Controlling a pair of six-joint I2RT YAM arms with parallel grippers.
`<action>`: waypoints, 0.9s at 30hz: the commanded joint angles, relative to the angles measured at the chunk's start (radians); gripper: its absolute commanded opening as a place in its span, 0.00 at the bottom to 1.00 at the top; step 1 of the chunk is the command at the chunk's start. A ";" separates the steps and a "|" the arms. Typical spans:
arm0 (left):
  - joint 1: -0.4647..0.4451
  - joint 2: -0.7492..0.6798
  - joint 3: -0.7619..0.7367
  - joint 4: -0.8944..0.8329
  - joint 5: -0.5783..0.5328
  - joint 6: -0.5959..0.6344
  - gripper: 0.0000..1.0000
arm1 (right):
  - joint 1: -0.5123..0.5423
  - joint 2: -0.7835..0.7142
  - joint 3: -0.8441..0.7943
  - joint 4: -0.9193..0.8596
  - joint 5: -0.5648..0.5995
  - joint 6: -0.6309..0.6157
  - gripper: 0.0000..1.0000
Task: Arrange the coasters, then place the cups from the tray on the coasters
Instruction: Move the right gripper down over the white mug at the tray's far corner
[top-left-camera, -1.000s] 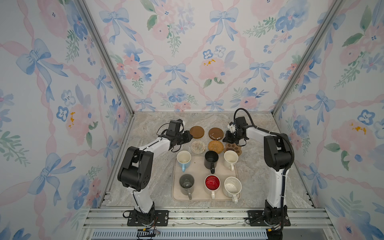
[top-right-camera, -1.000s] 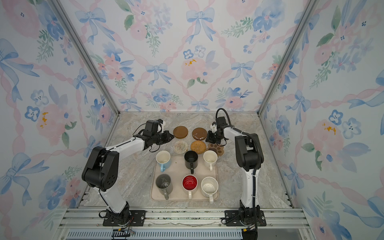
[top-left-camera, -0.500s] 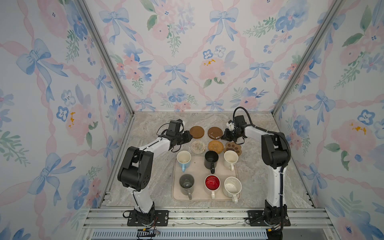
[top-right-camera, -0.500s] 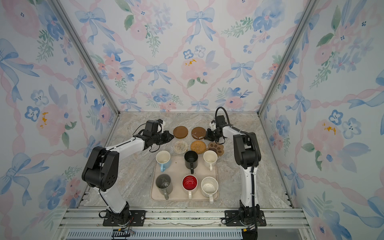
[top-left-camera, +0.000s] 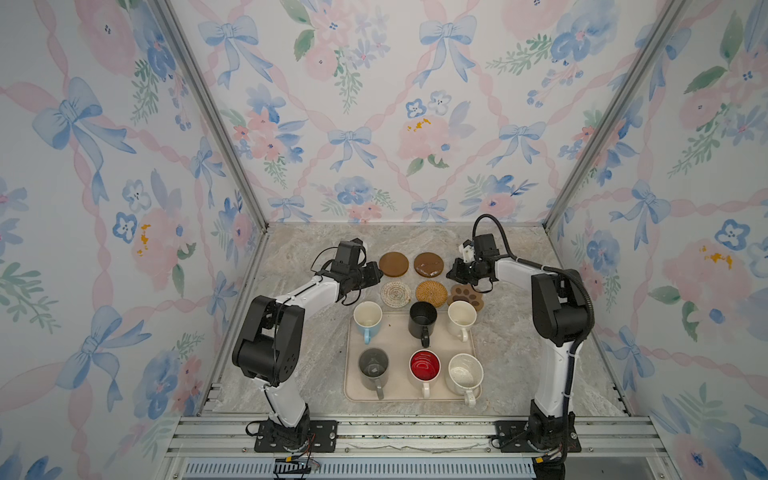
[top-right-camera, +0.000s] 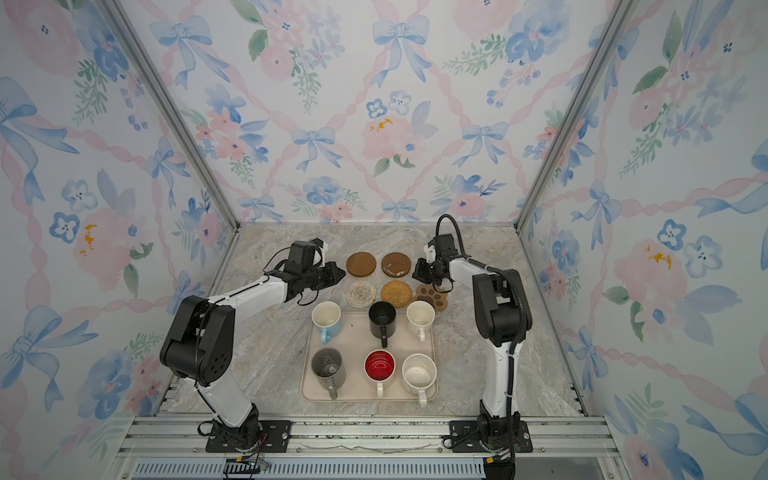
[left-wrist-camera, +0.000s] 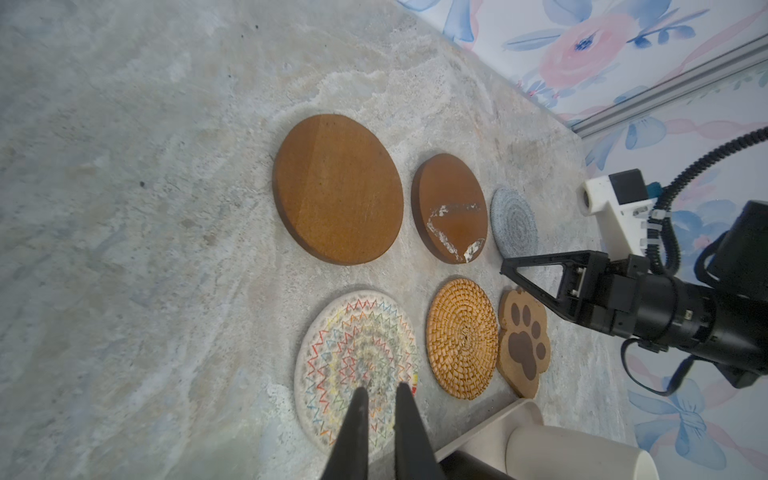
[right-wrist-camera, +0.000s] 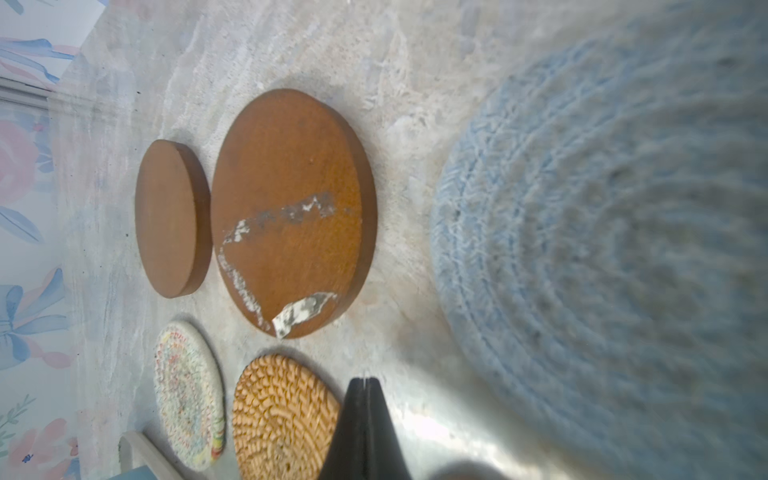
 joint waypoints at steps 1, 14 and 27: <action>-0.008 -0.078 -0.009 0.002 -0.081 0.045 0.12 | -0.005 -0.168 -0.031 0.054 0.092 -0.027 0.00; -0.011 -0.168 -0.030 -0.079 -0.309 0.165 0.47 | 0.122 -0.630 -0.179 -0.410 0.432 -0.178 0.45; -0.032 -0.203 -0.090 -0.079 -0.361 0.174 0.60 | 0.359 -0.890 -0.388 -0.641 0.555 0.001 0.62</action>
